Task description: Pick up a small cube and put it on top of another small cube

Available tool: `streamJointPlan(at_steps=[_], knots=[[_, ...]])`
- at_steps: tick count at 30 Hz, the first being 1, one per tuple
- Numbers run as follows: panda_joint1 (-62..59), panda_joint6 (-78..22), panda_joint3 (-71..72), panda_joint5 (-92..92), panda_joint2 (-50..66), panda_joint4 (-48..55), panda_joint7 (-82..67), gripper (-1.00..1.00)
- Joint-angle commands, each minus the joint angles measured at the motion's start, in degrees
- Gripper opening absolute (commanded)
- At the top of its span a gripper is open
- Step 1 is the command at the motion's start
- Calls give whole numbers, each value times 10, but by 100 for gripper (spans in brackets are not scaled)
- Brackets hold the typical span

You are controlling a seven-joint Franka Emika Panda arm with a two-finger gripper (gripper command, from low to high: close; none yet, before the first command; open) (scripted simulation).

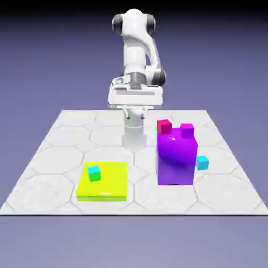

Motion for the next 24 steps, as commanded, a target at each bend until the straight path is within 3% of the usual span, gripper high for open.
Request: streamJointPlan(at_steps=[1, 24], knots=[[21, -20, 9, -3, -4, 11, 0, 0], [498, -409, 97, -191, 449, 218, -143, 0]])
